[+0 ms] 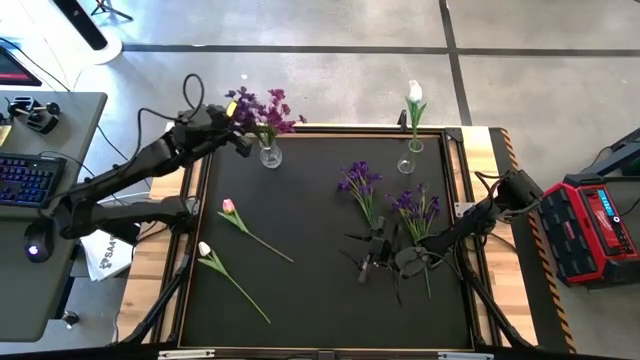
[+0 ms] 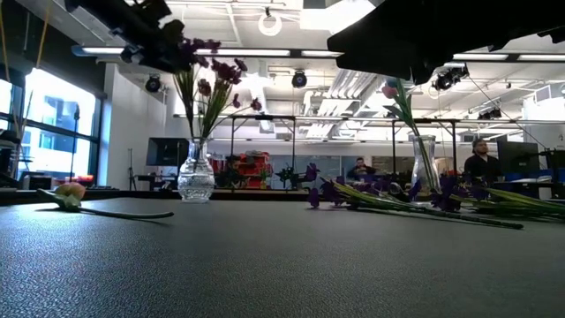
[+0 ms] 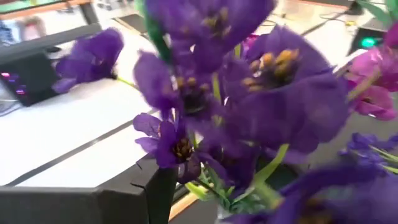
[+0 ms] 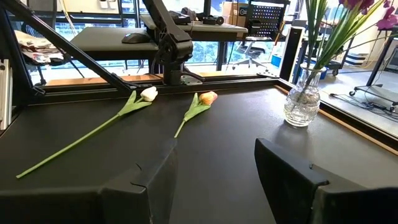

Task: Sort flowers into vase by color
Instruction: Put the left violet flowers into the left transparent vase

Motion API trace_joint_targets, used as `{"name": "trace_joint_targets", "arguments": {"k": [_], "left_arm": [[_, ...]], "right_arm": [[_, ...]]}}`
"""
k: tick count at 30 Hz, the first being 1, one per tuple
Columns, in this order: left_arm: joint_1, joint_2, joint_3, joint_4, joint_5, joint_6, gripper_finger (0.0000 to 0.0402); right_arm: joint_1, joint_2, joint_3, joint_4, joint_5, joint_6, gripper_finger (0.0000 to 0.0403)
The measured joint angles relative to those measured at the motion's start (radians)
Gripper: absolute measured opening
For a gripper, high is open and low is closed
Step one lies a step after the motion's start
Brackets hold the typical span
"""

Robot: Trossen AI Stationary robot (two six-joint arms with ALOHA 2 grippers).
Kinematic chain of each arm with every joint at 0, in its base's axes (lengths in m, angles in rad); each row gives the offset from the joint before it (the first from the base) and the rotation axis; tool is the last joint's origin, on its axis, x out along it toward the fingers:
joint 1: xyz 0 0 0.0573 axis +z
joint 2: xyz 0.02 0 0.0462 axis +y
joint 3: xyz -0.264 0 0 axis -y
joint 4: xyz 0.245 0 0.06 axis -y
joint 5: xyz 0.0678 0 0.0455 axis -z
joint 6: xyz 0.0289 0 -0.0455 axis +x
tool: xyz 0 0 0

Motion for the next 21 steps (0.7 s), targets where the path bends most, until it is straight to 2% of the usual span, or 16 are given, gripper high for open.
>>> {"name": "trace_joint_targets", "arguments": {"k": [7, 12, 17, 21], "left_arm": [[-0.018, -0.018, 0.105, -0.150, -0.024, -0.026, 0.0193], [-0.020, -0.006, 0.103, -0.159, -0.024, -0.028, 0.0193], [-0.020, 0.056, 0.098, -0.165, -0.019, -0.047, 0.0196], [-0.005, 0.118, 0.098, -0.167, -0.011, -0.057, 0.0216]], "right_arm": [[0.000, 0.000, 0.000, 0.000, 0.000, -0.007, 0.0197], [0.000, 0.000, 0.000, 0.000, 0.000, -0.007, 0.0197], [0.000, 0.000, 0.000, 0.000, 0.000, 0.000, 0.0197], [0.000, 0.000, 0.000, -0.001, -0.004, -0.002, 0.0197]]}}
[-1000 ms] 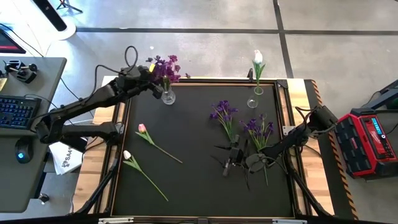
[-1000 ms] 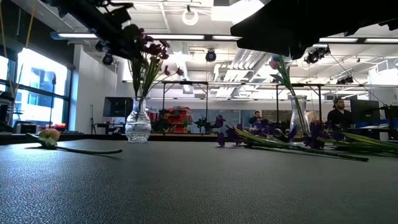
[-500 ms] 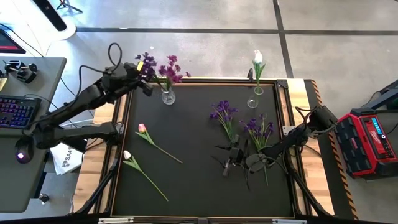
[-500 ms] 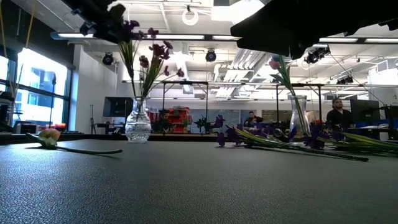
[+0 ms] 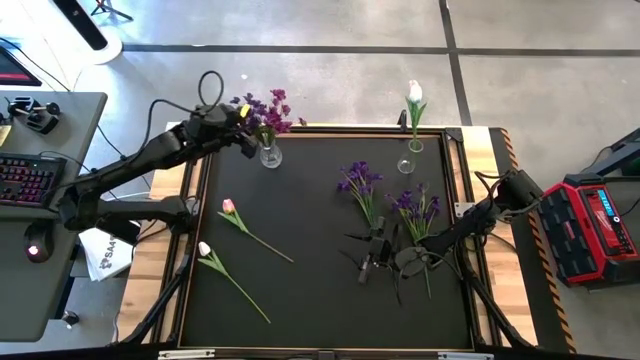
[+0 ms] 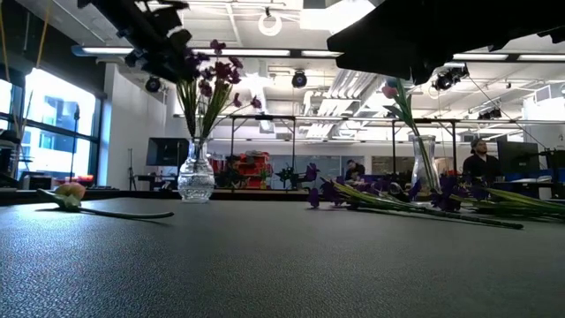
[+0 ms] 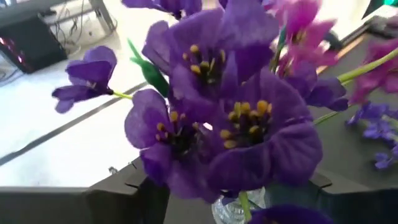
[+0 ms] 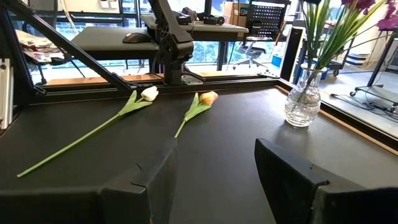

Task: Sort flowers into vase by color
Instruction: Put the left violet flowers into the left transparent vase, then put the pink flowers into the right transparent vase

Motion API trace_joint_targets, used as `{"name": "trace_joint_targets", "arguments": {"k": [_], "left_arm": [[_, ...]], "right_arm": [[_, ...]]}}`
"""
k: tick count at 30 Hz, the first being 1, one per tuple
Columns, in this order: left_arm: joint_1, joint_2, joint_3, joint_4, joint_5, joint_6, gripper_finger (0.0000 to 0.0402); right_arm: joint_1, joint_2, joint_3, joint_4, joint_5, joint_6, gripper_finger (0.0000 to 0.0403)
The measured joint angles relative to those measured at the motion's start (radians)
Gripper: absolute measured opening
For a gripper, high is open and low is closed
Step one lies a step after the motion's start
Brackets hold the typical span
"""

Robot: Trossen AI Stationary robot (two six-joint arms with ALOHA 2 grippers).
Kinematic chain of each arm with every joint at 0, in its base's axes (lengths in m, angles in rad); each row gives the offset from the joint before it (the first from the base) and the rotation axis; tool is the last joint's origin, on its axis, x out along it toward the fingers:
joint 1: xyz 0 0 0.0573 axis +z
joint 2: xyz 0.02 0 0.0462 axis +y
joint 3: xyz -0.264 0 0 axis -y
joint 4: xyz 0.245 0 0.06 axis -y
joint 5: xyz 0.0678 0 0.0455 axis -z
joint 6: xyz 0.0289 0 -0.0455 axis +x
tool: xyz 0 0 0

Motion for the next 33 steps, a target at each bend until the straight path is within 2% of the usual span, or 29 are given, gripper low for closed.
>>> {"name": "trace_joint_targets", "arguments": {"k": [9, 21, 27, 33], "left_arm": [[0.079, 0.057, 0.021, -0.027, 0.062, -0.023, 0.0296], [0.057, 0.004, 0.206, -0.283, 0.067, -0.022, 0.0299], [-0.076, -0.104, 0.157, -0.327, 0.061, -0.063, 0.0299], [-0.321, -0.231, 0.006, -0.303, -0.018, -0.222, 0.0299]], "right_arm": [[0.000, 0.000, 0.000, -0.007, -0.023, 0.004, 0.0197], [0.000, 0.000, 0.000, -0.034, -0.029, 0.003, 0.0197], [0.000, -0.046, 0.000, -0.216, 0.009, 0.104, 0.0197], [0.011, -0.197, 0.000, -0.542, -0.005, 0.342, 0.0197]]}}
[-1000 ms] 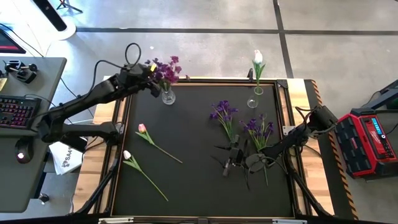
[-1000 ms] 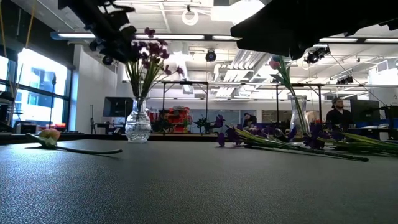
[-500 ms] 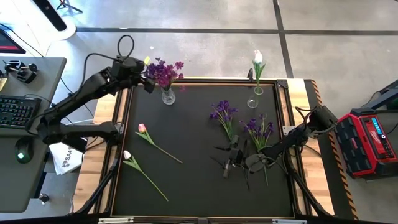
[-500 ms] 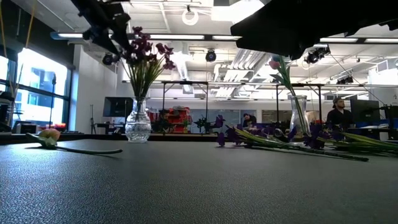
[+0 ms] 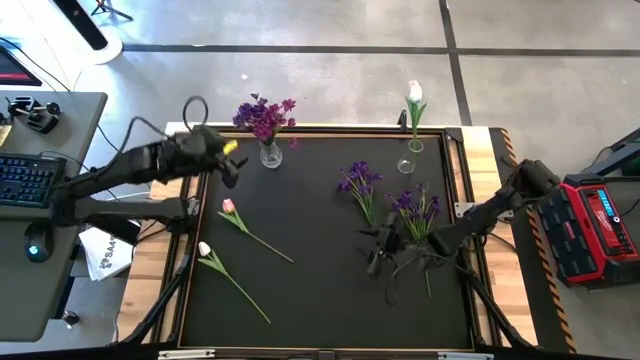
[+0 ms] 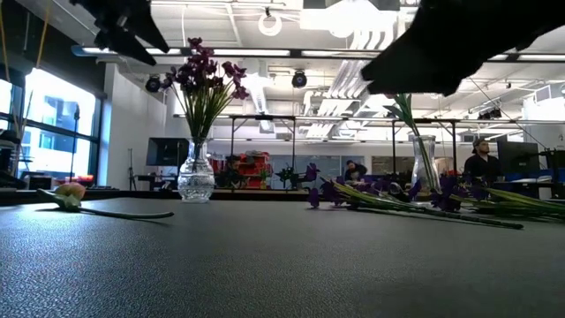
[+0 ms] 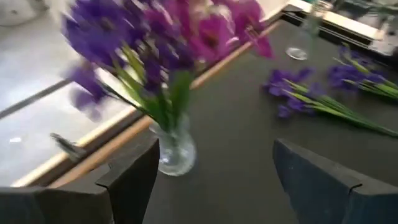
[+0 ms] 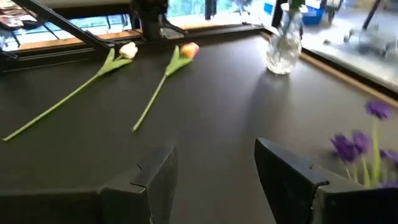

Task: Sort flowers into vase by color
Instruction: Put the pink flowers into the right transparent vase

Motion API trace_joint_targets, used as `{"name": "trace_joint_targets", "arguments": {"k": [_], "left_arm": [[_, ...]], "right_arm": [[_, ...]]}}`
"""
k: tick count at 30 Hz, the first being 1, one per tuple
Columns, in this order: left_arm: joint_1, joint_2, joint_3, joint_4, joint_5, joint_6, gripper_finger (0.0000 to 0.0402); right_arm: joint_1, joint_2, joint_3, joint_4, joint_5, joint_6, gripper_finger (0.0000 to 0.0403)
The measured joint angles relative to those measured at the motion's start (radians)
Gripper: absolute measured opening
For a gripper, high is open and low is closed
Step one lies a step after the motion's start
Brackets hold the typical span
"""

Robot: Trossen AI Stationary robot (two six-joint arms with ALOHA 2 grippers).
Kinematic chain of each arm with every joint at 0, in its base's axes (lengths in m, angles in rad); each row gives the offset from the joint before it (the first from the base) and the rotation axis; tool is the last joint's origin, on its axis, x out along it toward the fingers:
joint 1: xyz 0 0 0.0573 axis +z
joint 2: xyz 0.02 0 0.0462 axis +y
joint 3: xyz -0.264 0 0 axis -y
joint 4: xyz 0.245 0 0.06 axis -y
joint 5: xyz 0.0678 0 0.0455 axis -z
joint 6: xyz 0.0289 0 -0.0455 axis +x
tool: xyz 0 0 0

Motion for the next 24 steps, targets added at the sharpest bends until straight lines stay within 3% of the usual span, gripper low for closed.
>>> {"name": "trace_joint_targets", "arguments": {"k": [8, 14, 24], "left_arm": [[-0.343, -0.035, -0.227, 0.204, -0.163, -0.186, 0.0299], [-0.537, 0.045, -0.263, 0.221, -0.238, -0.324, 0.0299], [-0.695, 0.150, -0.263, 0.219, -0.255, -0.469, 0.0299]], "right_arm": [[0.061, -0.121, 0.000, -0.128, -0.010, 0.057, 0.0197], [0.077, -0.179, 0.000, -0.265, -0.045, 0.098, 0.0197], [0.041, -0.270, 0.052, -0.764, -0.355, 0.494, 0.0197]]}}
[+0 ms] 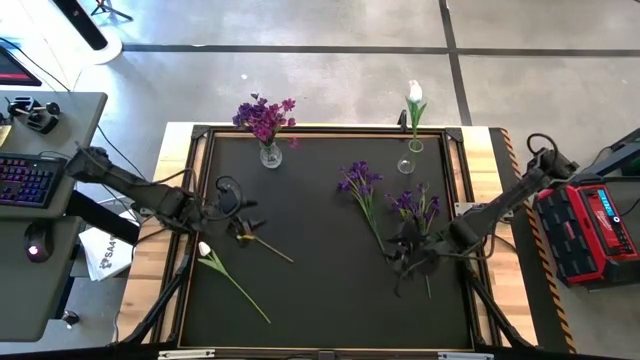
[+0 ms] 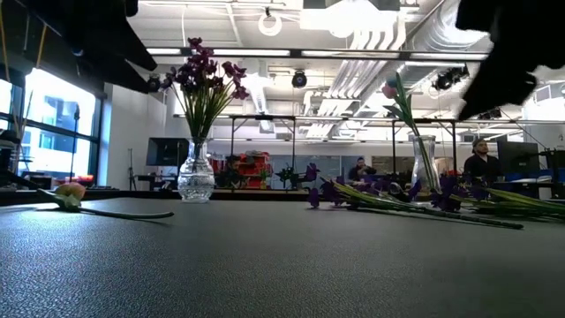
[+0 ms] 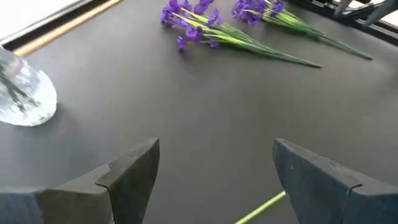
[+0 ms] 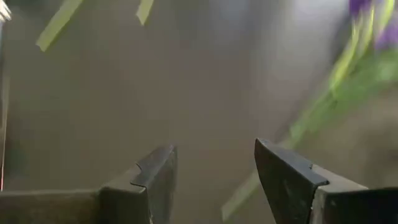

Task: Sort flowers into vase by color
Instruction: Put the pink flowers into the right transparent vase

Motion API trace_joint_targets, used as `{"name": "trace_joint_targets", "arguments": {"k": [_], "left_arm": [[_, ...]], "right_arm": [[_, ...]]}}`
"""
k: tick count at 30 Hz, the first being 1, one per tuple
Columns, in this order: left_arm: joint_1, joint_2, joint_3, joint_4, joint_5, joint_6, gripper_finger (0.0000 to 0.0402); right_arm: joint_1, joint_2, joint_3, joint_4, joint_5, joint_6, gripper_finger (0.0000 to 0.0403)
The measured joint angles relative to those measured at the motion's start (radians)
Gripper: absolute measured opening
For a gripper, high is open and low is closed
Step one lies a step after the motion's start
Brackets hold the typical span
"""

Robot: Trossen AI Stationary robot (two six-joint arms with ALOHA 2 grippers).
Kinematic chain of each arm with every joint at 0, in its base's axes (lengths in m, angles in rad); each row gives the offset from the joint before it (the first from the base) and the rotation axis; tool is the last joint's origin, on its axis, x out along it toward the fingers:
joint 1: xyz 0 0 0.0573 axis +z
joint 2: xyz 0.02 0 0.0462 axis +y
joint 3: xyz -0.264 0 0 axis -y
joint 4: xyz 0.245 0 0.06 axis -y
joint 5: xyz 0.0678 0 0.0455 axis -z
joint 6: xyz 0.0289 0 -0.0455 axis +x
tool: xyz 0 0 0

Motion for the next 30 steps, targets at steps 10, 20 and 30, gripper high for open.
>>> {"name": "trace_joint_targets", "arguments": {"k": [10, 20, 30], "left_arm": [[-0.097, 0.049, -0.001, -0.190, 0.144, -0.418, 0.0299], [-0.164, 0.230, -0.073, -0.238, 0.221, -0.868, 0.0298], [-0.087, 0.407, -0.094, -0.340, 0.176, -1.067, 0.0298]], "right_arm": [[-0.001, 0.005, 0.058, -0.082, -0.080, 0.102, 0.0197], [-0.001, 0.005, 0.059, -0.009, 0.050, -0.067, 0.0197], [-0.001, 0.005, 0.059, -0.009, 0.053, -0.135, 0.0197]]}}
